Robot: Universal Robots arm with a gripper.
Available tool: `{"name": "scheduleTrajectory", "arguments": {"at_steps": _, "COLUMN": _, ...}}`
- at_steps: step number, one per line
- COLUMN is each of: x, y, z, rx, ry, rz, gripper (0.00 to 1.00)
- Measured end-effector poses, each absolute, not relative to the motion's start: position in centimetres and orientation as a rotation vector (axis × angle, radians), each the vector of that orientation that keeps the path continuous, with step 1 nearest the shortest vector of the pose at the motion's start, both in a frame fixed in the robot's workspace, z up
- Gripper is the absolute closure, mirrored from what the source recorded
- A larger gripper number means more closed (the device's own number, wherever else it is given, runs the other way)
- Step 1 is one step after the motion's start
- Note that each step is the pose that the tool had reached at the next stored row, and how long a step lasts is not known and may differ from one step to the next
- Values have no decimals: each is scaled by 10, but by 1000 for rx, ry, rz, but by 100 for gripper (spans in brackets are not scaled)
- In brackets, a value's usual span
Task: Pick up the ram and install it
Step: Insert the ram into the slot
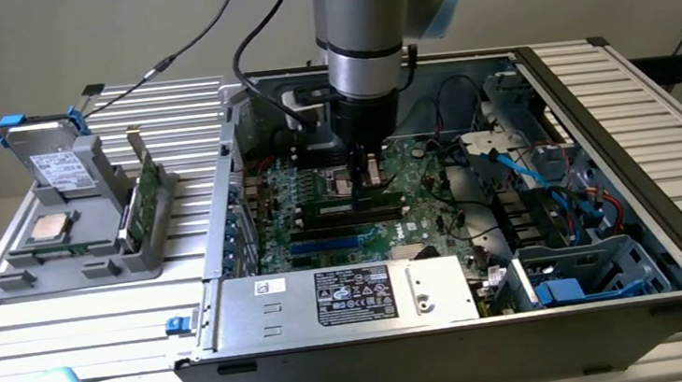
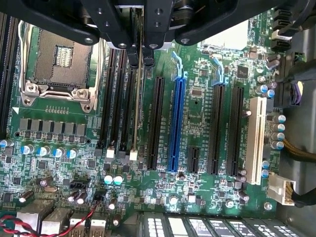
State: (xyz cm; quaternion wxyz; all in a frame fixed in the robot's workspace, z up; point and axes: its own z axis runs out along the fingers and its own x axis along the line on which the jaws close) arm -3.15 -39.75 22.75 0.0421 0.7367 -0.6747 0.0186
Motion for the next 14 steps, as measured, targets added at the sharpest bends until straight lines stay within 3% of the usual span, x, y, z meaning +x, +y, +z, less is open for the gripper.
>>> {"name": "scheduleTrajectory", "arguments": {"at_steps": 14, "x": -34, "y": -397, "z": 224, "rx": 2257, "ry": -2067, "rz": 63, "gripper": 86}}
